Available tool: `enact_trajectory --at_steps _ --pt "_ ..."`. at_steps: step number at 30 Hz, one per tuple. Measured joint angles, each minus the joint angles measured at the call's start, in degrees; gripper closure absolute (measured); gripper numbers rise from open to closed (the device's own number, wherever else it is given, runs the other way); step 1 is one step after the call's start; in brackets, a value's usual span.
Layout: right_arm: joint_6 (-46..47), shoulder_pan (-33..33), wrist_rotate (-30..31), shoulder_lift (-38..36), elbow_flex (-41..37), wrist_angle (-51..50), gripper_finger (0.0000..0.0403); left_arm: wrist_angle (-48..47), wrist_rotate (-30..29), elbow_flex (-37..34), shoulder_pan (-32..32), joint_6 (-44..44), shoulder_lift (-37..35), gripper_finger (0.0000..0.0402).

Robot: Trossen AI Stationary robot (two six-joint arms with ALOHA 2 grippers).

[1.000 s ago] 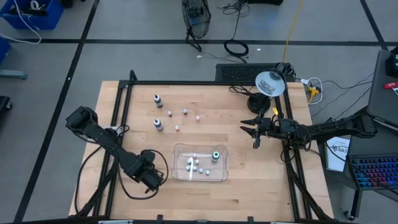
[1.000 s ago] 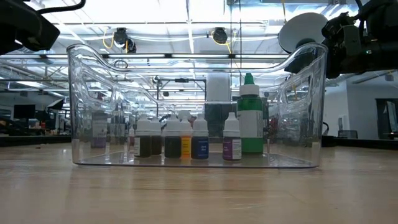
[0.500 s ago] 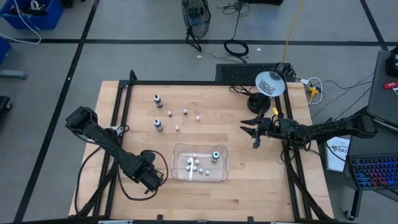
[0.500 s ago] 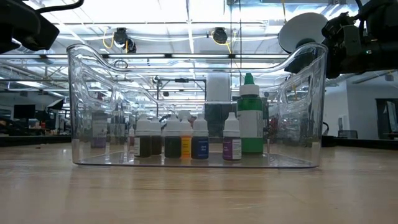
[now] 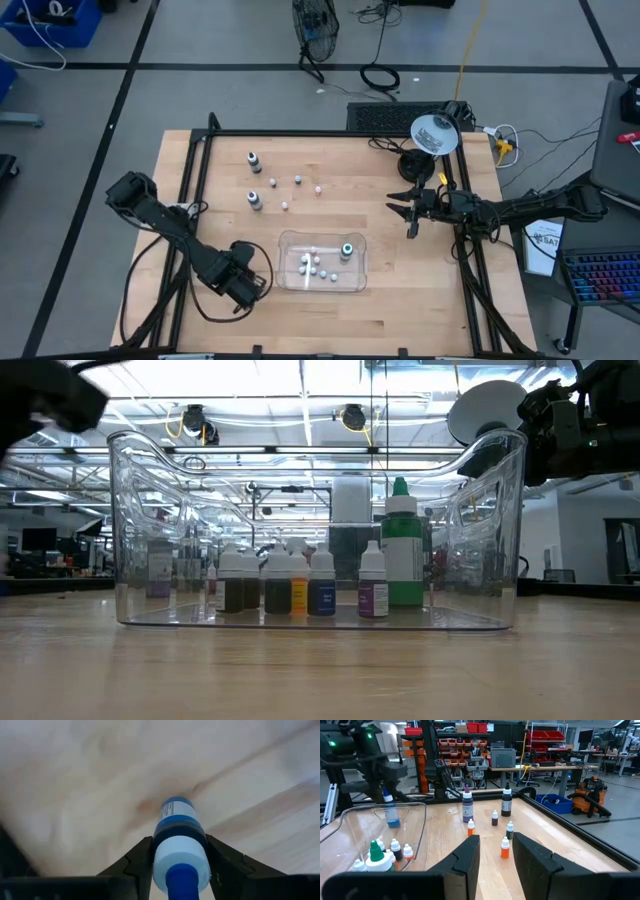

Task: Pick & Place food coloring
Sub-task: Put the big blue food coloring bottle into the bin

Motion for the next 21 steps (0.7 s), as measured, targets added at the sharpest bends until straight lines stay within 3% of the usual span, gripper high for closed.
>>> enact_trajectory --at_steps 4,13,21 --pt "0.0 0.01 -0.01 0.01 0.0 0.0 0.0297 -6.67 -7.12 6.44 0.04 2.73 0.01 0.0252" --pt "0.0 0.01 -0.01 -0.01 -0.02 0.0 0.0298 -19.99 -16.17 27.57 1.93 10.56 -0.1 0.0257" --pt "-0.01 0.01 0.0 -0.01 0.0 0.01 0.0297 -14.86 -12.16 32.37 13.45 30.24 0.82 0.026"
